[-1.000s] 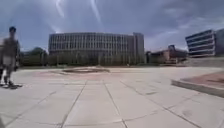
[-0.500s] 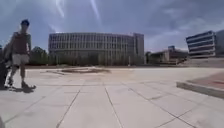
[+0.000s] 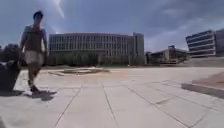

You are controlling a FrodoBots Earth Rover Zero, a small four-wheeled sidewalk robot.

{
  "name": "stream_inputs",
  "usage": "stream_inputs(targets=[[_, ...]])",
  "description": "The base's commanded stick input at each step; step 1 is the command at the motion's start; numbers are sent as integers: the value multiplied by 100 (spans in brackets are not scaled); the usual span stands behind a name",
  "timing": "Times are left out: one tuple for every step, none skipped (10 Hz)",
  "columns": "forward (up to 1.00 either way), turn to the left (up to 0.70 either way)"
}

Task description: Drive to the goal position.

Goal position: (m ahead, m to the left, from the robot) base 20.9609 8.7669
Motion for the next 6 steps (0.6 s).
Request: stream_inputs(targets=[[50,0],[46,0],[38,0],[29,0],[15,0],[9,0]])
